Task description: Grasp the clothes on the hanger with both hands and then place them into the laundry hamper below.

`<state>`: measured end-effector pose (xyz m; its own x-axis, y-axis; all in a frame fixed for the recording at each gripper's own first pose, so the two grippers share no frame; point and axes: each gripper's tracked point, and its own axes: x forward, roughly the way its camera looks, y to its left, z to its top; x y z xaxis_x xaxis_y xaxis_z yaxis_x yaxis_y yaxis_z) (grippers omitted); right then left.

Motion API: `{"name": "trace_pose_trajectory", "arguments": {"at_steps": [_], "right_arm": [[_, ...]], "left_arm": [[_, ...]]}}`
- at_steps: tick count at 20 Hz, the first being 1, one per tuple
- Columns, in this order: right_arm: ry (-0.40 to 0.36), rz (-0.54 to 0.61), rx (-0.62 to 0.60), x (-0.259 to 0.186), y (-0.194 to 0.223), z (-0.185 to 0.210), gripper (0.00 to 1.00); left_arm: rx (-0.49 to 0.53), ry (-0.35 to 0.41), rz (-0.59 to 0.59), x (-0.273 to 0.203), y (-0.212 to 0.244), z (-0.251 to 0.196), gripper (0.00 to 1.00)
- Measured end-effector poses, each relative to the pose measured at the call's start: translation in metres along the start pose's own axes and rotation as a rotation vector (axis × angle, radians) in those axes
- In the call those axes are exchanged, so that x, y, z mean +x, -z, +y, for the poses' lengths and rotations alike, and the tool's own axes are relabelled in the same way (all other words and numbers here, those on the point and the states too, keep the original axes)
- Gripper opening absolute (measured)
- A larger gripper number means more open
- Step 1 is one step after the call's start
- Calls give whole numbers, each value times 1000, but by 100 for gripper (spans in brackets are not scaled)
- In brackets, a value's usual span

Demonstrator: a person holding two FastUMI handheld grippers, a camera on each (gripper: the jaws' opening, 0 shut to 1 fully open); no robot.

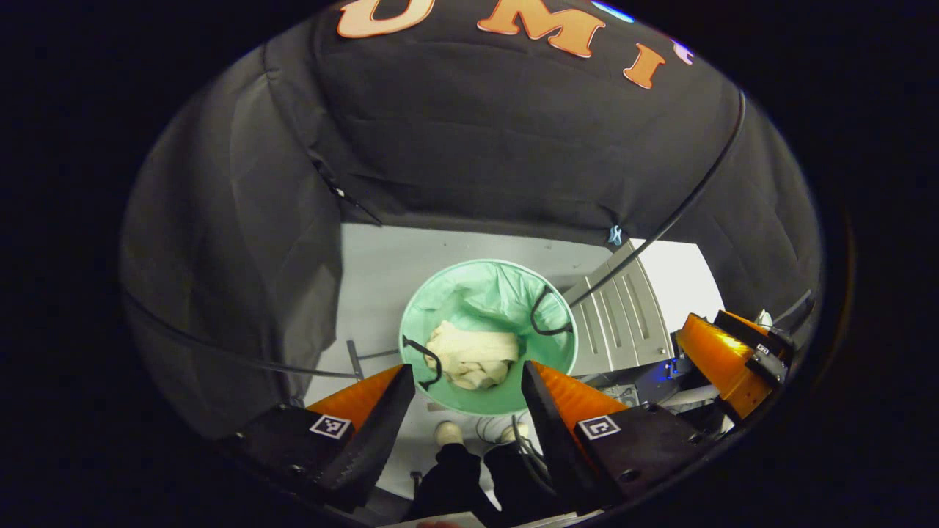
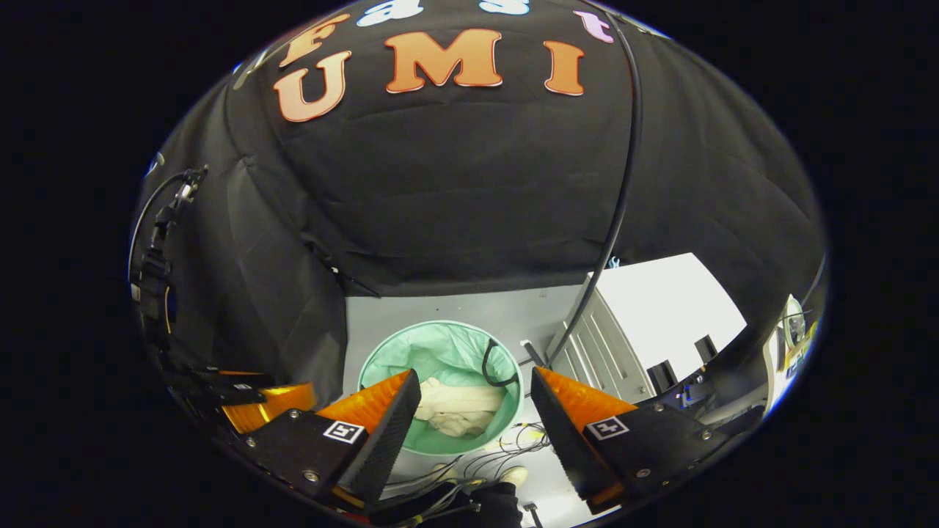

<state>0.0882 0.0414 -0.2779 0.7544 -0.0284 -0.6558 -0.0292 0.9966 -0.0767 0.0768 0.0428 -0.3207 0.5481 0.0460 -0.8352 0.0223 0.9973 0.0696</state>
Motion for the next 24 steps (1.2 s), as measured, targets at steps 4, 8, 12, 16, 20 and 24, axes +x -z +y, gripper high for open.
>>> {"name": "trace_pose_trajectory", "arguments": {"at_steps": [4, 8, 12, 16, 20, 24], "right_arm": [[7, -63, 0, -34, -18, -10, 94], [20, -129, 2, -64, -43, -24, 94], [29, -169, 25, -87, -59, -37, 94], [49, -207, 38, -104, -74, -54, 94], [65, -250, 58, -123, -91, -74, 94], [89, -324, 70, -152, -116, -93, 94]], "left_arm": [[2, 10, -89, -41, -21, 2, 97], [-9, 25, -156, -73, -35, 4, 96], [0, 20, -186, -90, -40, 10, 97], [4, 4, -204, -99, -48, 16, 97], [-5, -7, -258, -120, -70, 16, 97], [1, -5, -366, -156, -106, 13, 96]]}}
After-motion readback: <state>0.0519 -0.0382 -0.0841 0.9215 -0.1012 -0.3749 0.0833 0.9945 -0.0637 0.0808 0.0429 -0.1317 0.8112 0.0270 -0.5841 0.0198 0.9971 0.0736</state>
